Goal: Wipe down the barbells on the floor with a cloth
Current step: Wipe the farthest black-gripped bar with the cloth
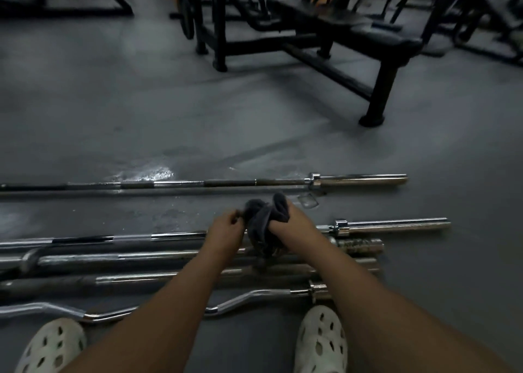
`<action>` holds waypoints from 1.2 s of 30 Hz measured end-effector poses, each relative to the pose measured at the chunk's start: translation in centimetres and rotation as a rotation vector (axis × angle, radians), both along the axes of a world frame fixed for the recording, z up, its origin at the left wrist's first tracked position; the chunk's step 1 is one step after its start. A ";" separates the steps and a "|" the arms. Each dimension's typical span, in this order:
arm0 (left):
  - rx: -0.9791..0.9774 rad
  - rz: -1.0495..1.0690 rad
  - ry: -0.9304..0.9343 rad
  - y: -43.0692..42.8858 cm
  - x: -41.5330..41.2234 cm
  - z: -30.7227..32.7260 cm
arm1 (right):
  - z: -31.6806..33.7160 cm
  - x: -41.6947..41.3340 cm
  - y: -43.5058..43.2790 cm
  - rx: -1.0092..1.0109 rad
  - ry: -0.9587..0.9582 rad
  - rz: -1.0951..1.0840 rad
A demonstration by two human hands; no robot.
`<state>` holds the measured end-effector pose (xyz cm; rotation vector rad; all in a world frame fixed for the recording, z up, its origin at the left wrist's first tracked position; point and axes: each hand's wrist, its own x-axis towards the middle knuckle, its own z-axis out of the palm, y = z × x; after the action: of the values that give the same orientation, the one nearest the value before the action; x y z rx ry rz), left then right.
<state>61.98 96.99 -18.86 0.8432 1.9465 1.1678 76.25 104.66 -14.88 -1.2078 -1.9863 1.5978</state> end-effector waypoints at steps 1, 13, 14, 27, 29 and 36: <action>-0.006 0.000 0.015 0.0 1.1 1.8 | 0.4 1.3 -0.5 0.001 0.008 -0.031; 0.081 0.089 -0.695 -2.8 11.7 6.7 | 7.1 7.1 -2.8 -0.028 0.311 -0.221; 0.062 0.085 -0.791 -2.6 11.8 5.8 | 7.0 6.7 -2.5 -0.019 0.318 -0.216; 0.245 0.278 -0.847 12.3 7.9 -1.1 | -4.7 6.2 11.1 0.127 -0.090 -0.476; 0.217 0.301 -0.794 13.7 6.8 -2.3 | -5.1 6.2 12.7 -0.162 -0.049 -0.577; 0.011 -0.008 -0.654 17.0 6.7 -3.5 | -7.0 3.4 15.9 -0.401 0.112 -0.426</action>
<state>68.71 114.04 -22.37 0.3950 1.3950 1.2526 79.67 120.52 -21.84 -1.5193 -1.2592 1.8253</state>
